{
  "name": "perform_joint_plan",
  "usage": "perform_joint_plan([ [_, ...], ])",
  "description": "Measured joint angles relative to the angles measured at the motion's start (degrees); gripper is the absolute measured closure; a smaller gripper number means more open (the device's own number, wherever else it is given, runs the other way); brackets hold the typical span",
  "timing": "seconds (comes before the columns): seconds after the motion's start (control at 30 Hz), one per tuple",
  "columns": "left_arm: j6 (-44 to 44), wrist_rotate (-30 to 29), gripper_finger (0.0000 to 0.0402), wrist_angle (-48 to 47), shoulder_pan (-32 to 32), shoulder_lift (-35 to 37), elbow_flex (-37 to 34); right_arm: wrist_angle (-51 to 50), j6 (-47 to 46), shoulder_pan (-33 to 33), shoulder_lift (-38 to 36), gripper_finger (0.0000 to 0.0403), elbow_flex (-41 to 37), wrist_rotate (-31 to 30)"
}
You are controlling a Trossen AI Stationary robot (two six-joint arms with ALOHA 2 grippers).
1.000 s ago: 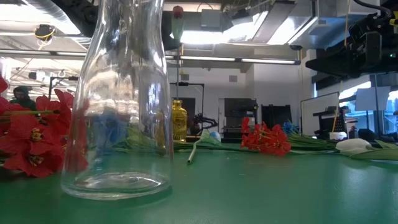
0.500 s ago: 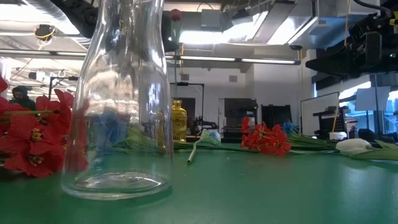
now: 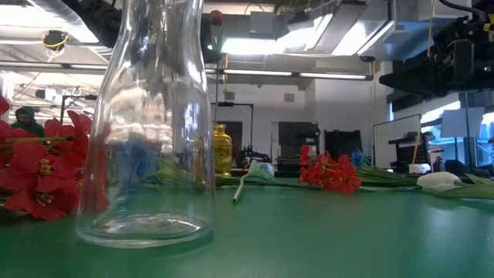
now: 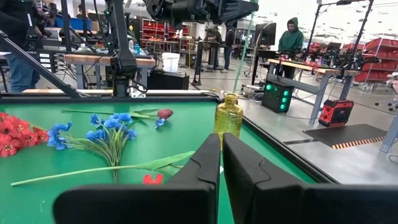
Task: Sort flowers into vase by color
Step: Put the top red tulip into the yellow vase
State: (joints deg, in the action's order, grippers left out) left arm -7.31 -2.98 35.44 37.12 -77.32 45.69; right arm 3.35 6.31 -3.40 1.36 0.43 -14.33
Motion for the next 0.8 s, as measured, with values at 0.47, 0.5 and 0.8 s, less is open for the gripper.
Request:
perform_joint_plan([
  [0.47, -1.55, 2.49, 0.0399, 0.75, -0.17, 0.00, 0.00, -0.01, 0.02, 0.00, -0.01, 0.0384, -0.02, 0.01],
  [0.5, -1.55, 2.49, 0.0399, 0.34, -0.17, 0.00, 0.00, 0.00, -0.01, 0.00, 0.00, 0.0384, -0.02, 0.01],
  [0.8, -1.54, 2.45, 0.0399, -1.66, -1.82, -3.97, 0.01, 0.01, 0.00, 0.00, -0.01, 0.0384, -0.01, 0.01],
])
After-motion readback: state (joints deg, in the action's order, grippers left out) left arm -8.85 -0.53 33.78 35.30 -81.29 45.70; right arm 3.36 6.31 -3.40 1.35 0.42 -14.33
